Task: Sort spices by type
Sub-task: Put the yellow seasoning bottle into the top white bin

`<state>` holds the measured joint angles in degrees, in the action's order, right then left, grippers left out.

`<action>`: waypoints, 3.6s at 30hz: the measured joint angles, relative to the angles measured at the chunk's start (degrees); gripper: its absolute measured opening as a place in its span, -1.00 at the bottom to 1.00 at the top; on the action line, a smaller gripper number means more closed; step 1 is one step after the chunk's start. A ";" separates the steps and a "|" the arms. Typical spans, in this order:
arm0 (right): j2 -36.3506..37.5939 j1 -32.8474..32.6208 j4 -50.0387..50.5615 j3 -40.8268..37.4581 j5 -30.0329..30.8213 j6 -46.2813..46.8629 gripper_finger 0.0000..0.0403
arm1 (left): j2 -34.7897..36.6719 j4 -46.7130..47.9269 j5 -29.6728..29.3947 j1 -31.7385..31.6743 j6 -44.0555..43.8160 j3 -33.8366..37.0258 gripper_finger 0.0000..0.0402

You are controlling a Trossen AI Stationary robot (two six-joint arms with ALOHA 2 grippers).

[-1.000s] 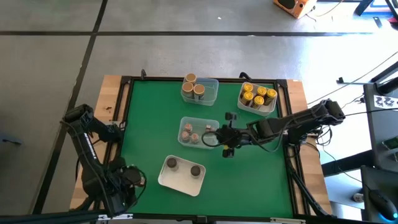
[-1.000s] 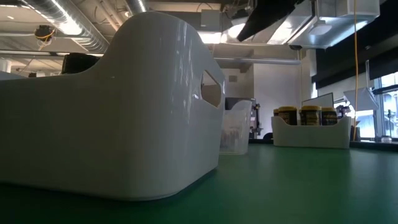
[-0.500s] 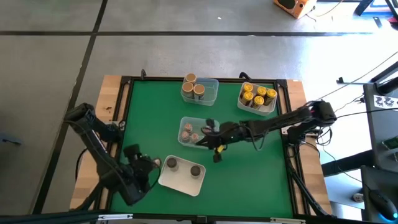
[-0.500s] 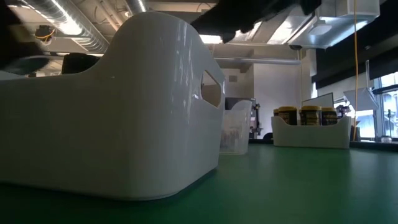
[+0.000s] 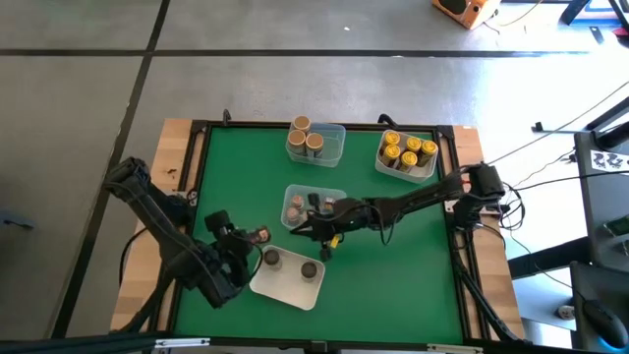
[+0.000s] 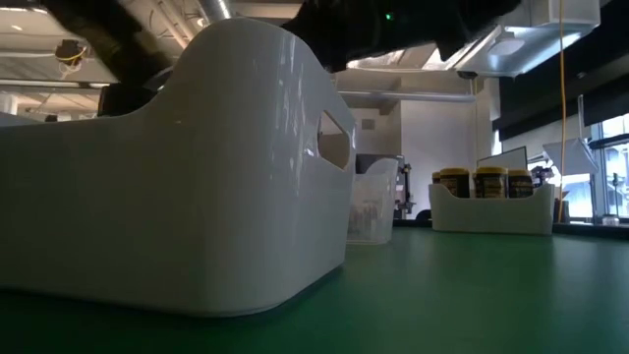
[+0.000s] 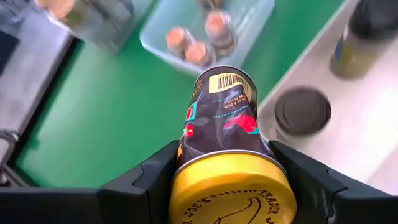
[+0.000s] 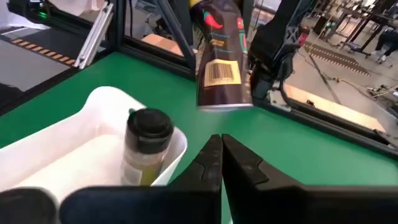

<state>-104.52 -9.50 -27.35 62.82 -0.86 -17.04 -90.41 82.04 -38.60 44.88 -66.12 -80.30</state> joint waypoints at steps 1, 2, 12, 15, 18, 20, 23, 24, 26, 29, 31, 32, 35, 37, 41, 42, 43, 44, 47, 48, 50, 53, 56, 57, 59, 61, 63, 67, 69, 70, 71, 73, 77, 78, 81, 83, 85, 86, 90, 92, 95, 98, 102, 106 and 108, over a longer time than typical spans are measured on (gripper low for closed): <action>-0.43 0.31 0.00 0.60 0.06 -0.29 -0.96 | 0.31 -0.22 -1.07 -0.37 0.31 -0.01 0.07; -0.90 0.55 -0.25 1.31 0.09 -0.75 -0.97 | 0.54 -0.32 -1.85 -0.71 0.68 -0.01 0.07; -2.57 0.96 -0.83 4.92 -0.07 -1.46 -0.97 | 0.61 -0.42 -4.18 -3.69 3.95 -0.01 0.07; -2.59 0.92 -2.20 4.92 -0.24 -1.46 -0.98 | 0.61 -0.41 -4.70 -3.69 4.61 -0.01 0.07; -3.21 0.92 -3.40 4.92 -0.24 -0.91 -0.99 | 0.61 -0.40 -5.43 -3.69 4.55 -0.01 0.07; -3.91 0.92 -4.71 4.87 -0.31 0.27 -0.98 | 0.59 -0.61 -5.90 -3.69 4.54 -0.01 0.07; -5.97 0.92 -8.28 5.43 -0.87 0.60 -0.97 | 0.59 -1.33 -6.86 -3.71 4.64 -0.01 0.07; -6.58 0.92 -8.81 5.67 -0.46 0.60 -0.97 | 0.59 -1.80 -6.73 -3.76 5.05 -0.01 0.07; -7.56 0.92 -8.77 6.42 1.47 0.60 -0.97 | 0.59 -2.46 -6.69 -3.59 5.61 -0.01 0.07; -8.23 0.83 -8.87 7.46 1.42 0.33 -0.97 | 0.59 -3.02 -6.70 -3.52 6.47 -0.01 0.07; -8.92 0.85 -8.96 7.84 1.20 0.12 -0.97 | 0.59 -3.08 -6.70 -3.52 6.71 -0.01 0.07; -9.30 0.85 -9.01 7.85 1.32 0.12 -0.97 | 0.59 -3.27 -6.72 -3.52 7.06 -0.01 0.07; -10.02 0.85 -8.94 7.85 2.45 0.09 -0.97 | 0.57 -3.49 -7.19 -3.56 7.66 -0.01 0.07; -10.04 0.85 -8.92 7.85 2.87 0.08 -0.97 | 0.57 -3.80 -8.01 -3.71 7.82 -0.01 0.07; -10.06 0.85 -9.61 7.80 2.55 0.12 -0.97 | 0.57 -4.68 -9.89 -3.96 8.26 -0.01 0.07; -10.10 0.90 -9.84 7.79 2.29 0.14 -0.97 | 0.57 -4.68 -10.18 -4.19 8.26 -0.01 0.07; -10.52 0.96 -10.43 7.82 2.08 0.19 -0.97 | 0.57 -4.64 -10.31 -4.50 8.21 -0.01 0.07; -10.87 0.96 -10.78 8.01 1.78 0.23 -0.97 | 0.57 -4.68 -10.49 -4.82 8.23 -0.01 0.07; -12.26 0.85 -10.58 9.45 1.65 0.26 -0.96 | 0.54 -5.96 -12.91 -5.39 8.21 -0.01 0.07; -12.66 0.85 -10.45 9.92 1.65 0.26 -0.96 | 0.54 -6.42 -14.12 -5.57 8.35 -0.01 0.07; -13.60 0.90 -10.03 10.82 1.41 0.27 -0.96 | 0.54 -7.27 -15.29 -5.83 9.38 -0.01 0.07; -14.21 0.91 -8.66 11.13 1.53 0.25 -0.96 | 0.54 -7.95 -14.81 -6.43 10.57 -0.18 0.07; -13.50 0.92 -4.99 11.13 1.76 0.25 -0.96 | 0.71 -3.67 -10.34 -6.27 7.89 -0.18 0.07; -13.04 0.92 -3.86 11.13 1.76 0.23 -0.96 | 0.83 -1.87 -9.26 -6.10 6.09 -0.18 0.07; -11.49 0.91 -0.79 11.16 1.75 0.23 -0.96 | 1.11 2.32 -6.63 -5.53 2.31 -0.18 0.07; -9.52 0.90 2.34 11.17 1.73 0.23 -0.96 | 1.16 5.50 -3.55 -5.21 -0.64 -0.20 0.07; -7.33 0.92 6.00 11.20 1.83 0.25 -0.96 | 1.16 7.25 -0.04 -5.38 -2.10 -0.16 0.07; -4.24 0.83 12.78 11.20 5.68 0.24 -0.96 | 1.22 4.44 5.47 -7.50 0.18 1.83 0.07; -3.63 0.85 15.34 11.22 6.30 0.84 -0.96 | 1.22 1.90 8.55 -9.16 3.28 3.63 0.07; -3.59 0.85 16.16 11.20 6.29 1.66 -0.96 | 1.22 0.67 9.78 -10.18 5.23 4.55 0.07; -3.59 0.85 16.61 11.20 6.29 2.18 -0.96 | 1.22 -0.91 10.70 -11.27 7.32 5.39 0.07; -3.59 0.85 17.96 11.20 6.29 3.14 -0.96 | 1.22 -5.07 12.31 -13.89 12.26 6.97 0.07; -3.59 0.85 21.21 11.20 6.26 4.99 -0.96 | 1.22 -14.14 17.46 -18.69 20.93 10.08 0.07; -3.59 0.85 21.91 11.20 6.22 5.22 -0.96 | 1.22 -16.49 19.28 -19.65 22.71 11.00 0.07; -3.66 0.85 23.29 11.17 5.33 6.19 -0.96 | 1.20 -21.89 23.62 -21.76 26.62 13.57 0.07; -4.02 0.85 23.21 11.17 5.12 6.24 -0.96 | 1.20 -22.86 24.39 -22.72 27.49 14.64 0.07; -4.25 0.85 23.39 11.15 4.78 6.26 -0.96 | 1.17 -23.13 24.42 -23.49 27.53 15.51 0.07; -4.55 0.85 22.89 11.15 4.72 6.27 -0.96 | 1.16 -23.24 24.42 -23.77 27.54 15.94 0.08; -5.04 0.85 22.93 11.11 4.70 6.28 -0.96 | 1.15 -24.70 24.45 -24.56 28.06 17.22 0.19; -5.29 0.87 22.72 11.17 4.70 6.28 -0.96 | 1.11 -25.15 24.54 -24.70 28.90 17.26 0.25; -5.43 0.90 23.02 11.13 4.70 6.28 -0.96 | 1.11 -26.17 24.55 -24.70 29.84 17.26 0.29; -5.43 0.90 22.93 11.13 4.70 6.28 -0.96 | 1.11 -26.28 24.53 -24.68 29.80 17.26 0.31; -5.43 0.90 22.81 11.13 4.70 6.28 -0.96 | 1.11 -26.29 24.53 -24.70 28.57 17.26 0.32; -5.43 0.90 22.98 11.13 4.28 6.30 -0.94 | 1.11 -26.77 24.56 -24.72 27.86 17.26 0.32; -5.43 0.89 22.88 11.13 4.27 6.30 -0.87 | 1.11 -27.47 24.84 -24.81 27.56 17.25 0.34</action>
<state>-109.95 -8.61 -4.47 73.95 3.41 -10.74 -89.30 54.57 -13.76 20.08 -38.57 -63.05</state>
